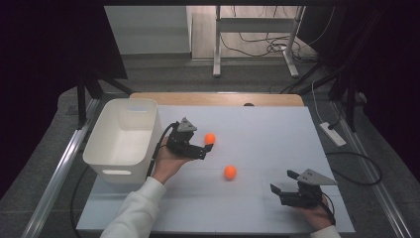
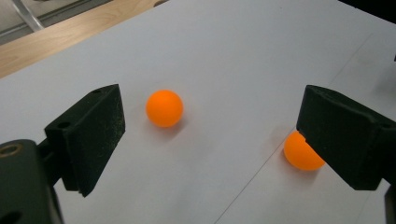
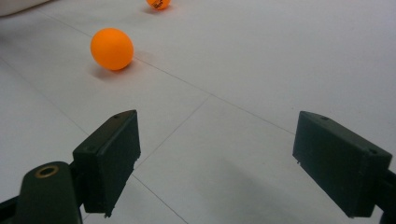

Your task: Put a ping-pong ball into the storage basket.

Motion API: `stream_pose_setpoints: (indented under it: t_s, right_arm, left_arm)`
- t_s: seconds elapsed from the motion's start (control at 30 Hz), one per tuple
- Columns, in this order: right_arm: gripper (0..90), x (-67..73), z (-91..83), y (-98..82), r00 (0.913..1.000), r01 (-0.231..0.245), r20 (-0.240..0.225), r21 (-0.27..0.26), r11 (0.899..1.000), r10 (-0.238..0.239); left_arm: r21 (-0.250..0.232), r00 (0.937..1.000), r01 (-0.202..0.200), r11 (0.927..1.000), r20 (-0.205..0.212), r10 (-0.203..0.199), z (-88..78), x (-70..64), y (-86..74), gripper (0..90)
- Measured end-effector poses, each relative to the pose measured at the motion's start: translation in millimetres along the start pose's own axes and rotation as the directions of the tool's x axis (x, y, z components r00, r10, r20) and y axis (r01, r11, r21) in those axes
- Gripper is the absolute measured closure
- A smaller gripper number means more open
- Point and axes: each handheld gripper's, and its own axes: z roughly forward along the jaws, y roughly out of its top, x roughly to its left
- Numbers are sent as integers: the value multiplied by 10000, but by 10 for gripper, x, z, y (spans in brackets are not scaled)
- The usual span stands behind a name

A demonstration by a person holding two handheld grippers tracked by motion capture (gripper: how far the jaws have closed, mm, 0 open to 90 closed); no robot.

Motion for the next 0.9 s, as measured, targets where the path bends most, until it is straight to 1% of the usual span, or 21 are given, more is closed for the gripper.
stream_pose_setpoints:
  t_s: [0.2, 0.53, 0.9]
  right_arm:
    - [149, 3, 0, 2, 10000, 4, 4, -15, 10000, -4]
    - [149, 1, -4, 4, 10000, -21, 14, -57, 10000, 21]
    - [149, 2, -5, 6, 10000, -19, 3, -61, 10000, 19]
  left_arm:
    - [113, 10000, 63, 9999, -55, -62, 30, 42, -6, 84]
    - [548, 10000, 19, 9985, -70, -16, 211, 113, 48, 84]
    - [875, 9999, 83, 9961, -122, -72, 352, 187, 83, 84]
